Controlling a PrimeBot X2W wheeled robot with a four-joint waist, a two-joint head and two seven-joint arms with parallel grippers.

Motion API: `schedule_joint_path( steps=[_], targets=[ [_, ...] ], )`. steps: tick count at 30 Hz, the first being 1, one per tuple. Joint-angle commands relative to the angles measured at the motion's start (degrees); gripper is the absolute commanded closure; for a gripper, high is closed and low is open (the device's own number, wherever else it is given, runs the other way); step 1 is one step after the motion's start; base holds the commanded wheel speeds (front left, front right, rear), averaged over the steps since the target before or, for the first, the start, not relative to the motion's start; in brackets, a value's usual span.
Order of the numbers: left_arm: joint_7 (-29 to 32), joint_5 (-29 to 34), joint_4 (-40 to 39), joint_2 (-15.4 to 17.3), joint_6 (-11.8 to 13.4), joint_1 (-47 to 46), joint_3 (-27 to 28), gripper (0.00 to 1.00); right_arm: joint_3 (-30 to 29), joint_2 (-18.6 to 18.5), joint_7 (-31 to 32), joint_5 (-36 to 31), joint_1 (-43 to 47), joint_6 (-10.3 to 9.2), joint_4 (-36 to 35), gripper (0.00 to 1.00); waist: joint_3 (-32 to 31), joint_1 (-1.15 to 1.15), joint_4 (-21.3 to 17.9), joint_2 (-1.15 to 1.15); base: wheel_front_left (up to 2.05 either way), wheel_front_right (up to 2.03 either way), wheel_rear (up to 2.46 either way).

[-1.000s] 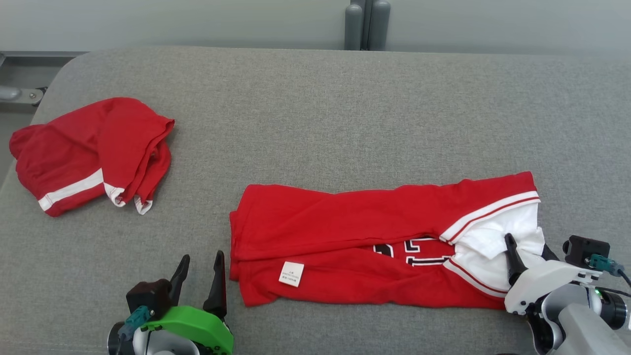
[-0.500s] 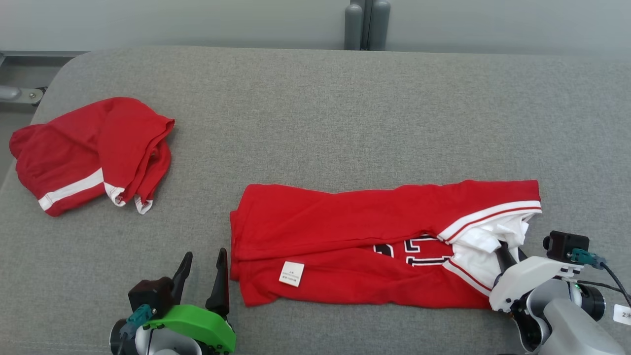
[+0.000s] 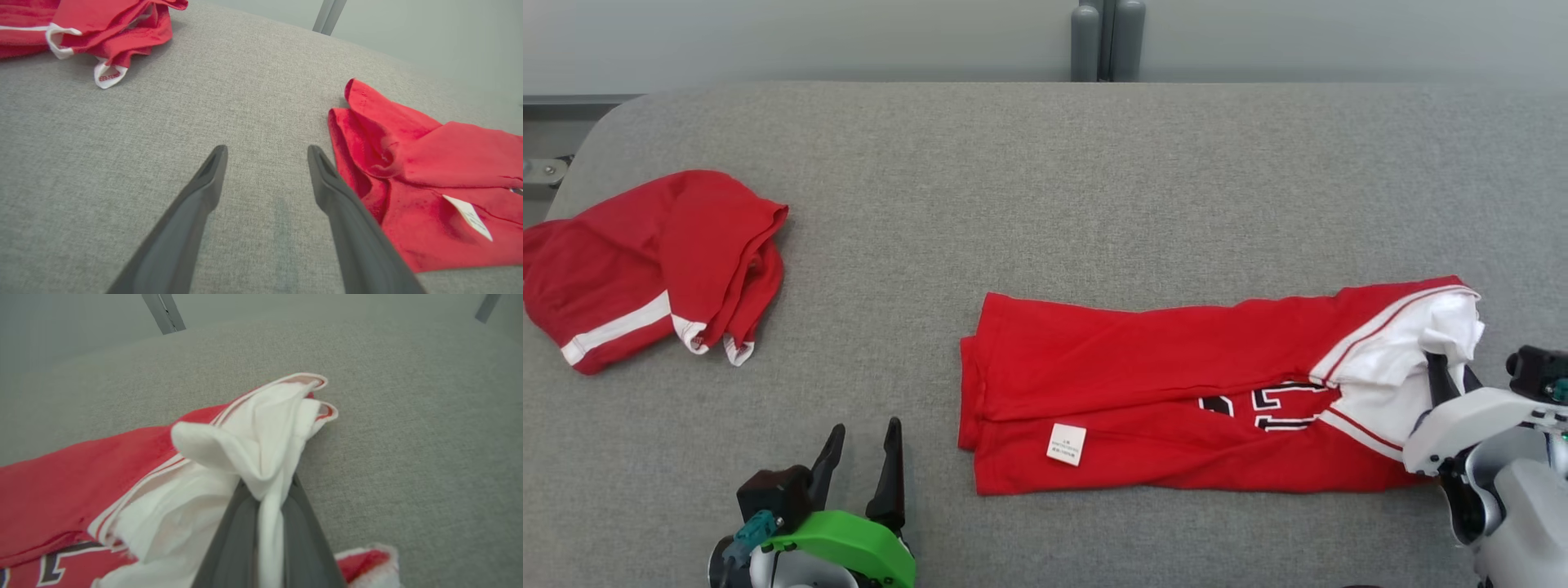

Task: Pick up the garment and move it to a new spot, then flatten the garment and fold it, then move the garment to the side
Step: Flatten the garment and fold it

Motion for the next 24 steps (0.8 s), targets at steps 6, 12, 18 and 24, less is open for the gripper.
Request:
schedule_joint_path(
  steps=[6,12,18,24],
  targets=[
    [0.01,-1.03,0.58,0.18,-0.18,0.41,-1.13,0.00,7.96,2.14,2.12,-1.47,0.93,-0.08,-13.17,1.00,-0.75,0.00,-1.66,0.00,0.00,0.00,0.00],
    [0.00,-1.92,0.74,0.20,-0.28,-0.07,-3.20,0.00,17.47,4.00,8.75,-1.22,3.80,-0.08,-26.64,1.00,-0.88,0.00,0.07,0.00,0.00,0.00,0.00],
    [0.01,-2.89,0.97,0.18,-0.39,-0.45,-5.13,0.00,23.30,5.49,13.26,-2.19,5.19,-0.08,-31.56,1.00,-0.57,0.00,3.82,0.00,0.00,0.00,0.00],
    [0.01,-4.08,1.40,0.17,-0.41,-1.34,-7.73,0.00,27.70,7.10,15.34,-3.76,3.44,-0.07,-30.03,1.00,-0.12,0.00,9.03,0.00,0.00,0.00,0.00]
  ],
)
